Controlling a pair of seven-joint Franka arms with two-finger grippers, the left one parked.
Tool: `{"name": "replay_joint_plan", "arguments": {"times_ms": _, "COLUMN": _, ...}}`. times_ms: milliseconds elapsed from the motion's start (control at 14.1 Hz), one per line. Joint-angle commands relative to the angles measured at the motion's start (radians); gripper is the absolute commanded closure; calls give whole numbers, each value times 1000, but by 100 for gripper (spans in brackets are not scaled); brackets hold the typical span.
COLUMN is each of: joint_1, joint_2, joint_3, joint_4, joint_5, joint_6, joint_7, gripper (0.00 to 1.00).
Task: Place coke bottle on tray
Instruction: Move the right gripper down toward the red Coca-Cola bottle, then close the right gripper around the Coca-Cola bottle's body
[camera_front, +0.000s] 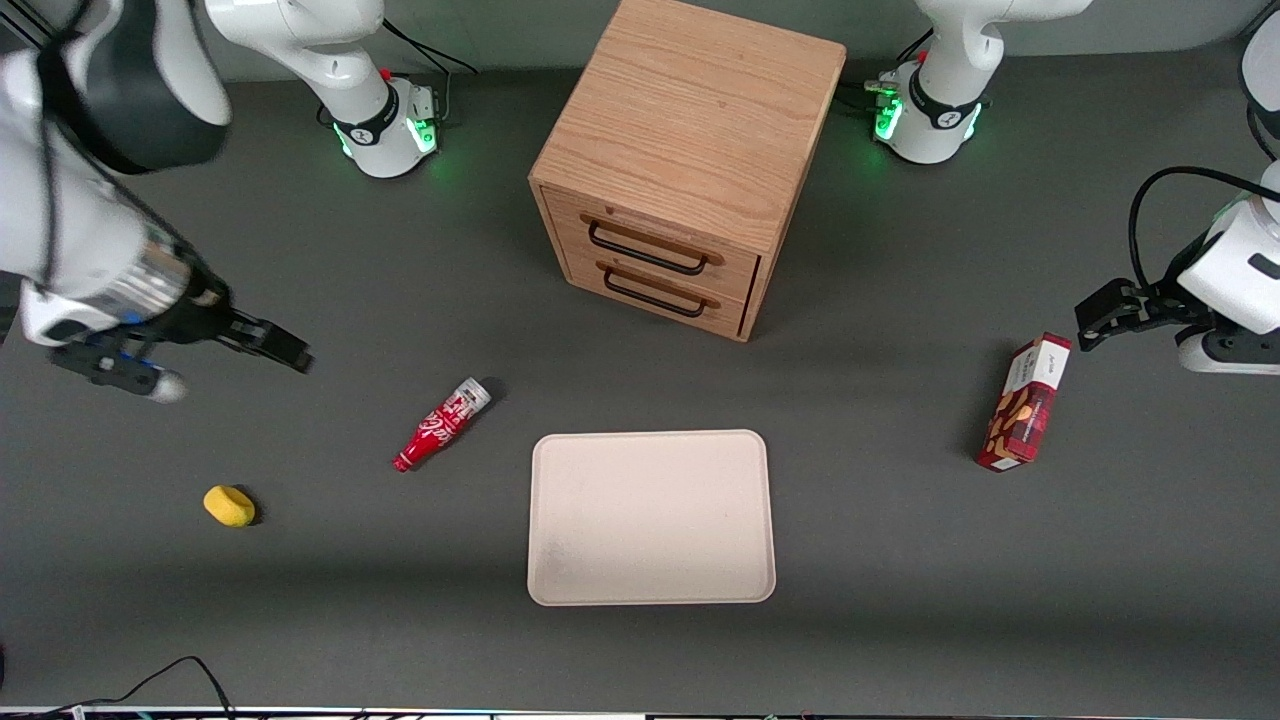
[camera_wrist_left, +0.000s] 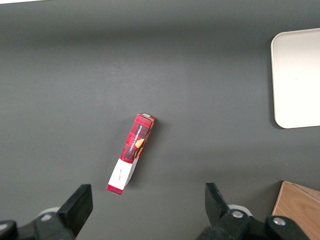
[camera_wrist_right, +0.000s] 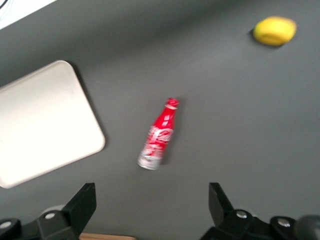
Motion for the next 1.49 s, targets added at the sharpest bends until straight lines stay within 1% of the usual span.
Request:
{"name": "replay_joint_plan", "arguments": {"times_ms": 0, "joint_1": 42, "joint_2": 146, "joint_3": 8, "joint_4": 129, "joint_5": -2, "joint_6": -3, "joint_7": 198, "gripper": 0}}
{"name": "replay_joint_plan", "arguments": {"times_ms": 284, "joint_1": 41, "joint_2": 273, "joint_3": 15, "joint_4": 140, "joint_5": -5, "joint_6": -3, "joint_7": 319, "gripper": 0}}
{"name": "replay_joint_plan", "arguments": {"times_ms": 497, "joint_1": 44, "joint_2": 341, "joint_3": 21, "joint_4": 118, "joint_5": -39, "joint_6": 4, "joint_7": 411, "gripper": 0}}
{"name": "replay_joint_plan", "arguments": {"times_ms": 639, "joint_1": 44, "joint_2": 356, "joint_3": 24, "joint_4": 47, "joint_5": -45, "joint_6": 89, "joint_7": 418, "gripper": 0}}
{"name": "replay_joint_plan", "arguments": {"times_ms": 781, "joint_1": 42, "joint_2": 356, "joint_3": 24, "joint_4": -44, "joint_5": -104, "joint_6": 218, "joint_7": 421, "gripper": 0}}
{"name": "replay_joint_plan", "arguments": {"times_ms": 923, "joint_1": 45, "joint_2": 358, "joint_3": 24, "joint_4": -119, "joint_5": -130, "joint_6": 345, "joint_7": 459, "gripper": 0}}
{"name": "replay_joint_plan", "arguments": {"times_ms": 994, "joint_1": 46, "joint_2": 364, "joint_3": 24, "joint_4": -139, "joint_5": -146, "joint_6": 385, "joint_7": 471, "gripper": 0}}
{"name": "replay_joint_plan", "arguments": {"times_ms": 1419, "joint_1": 49, "joint_2": 430, "joint_3": 24, "joint_4": -215, "joint_5": -148, "joint_6": 574, "joint_7": 511, "gripper": 0}}
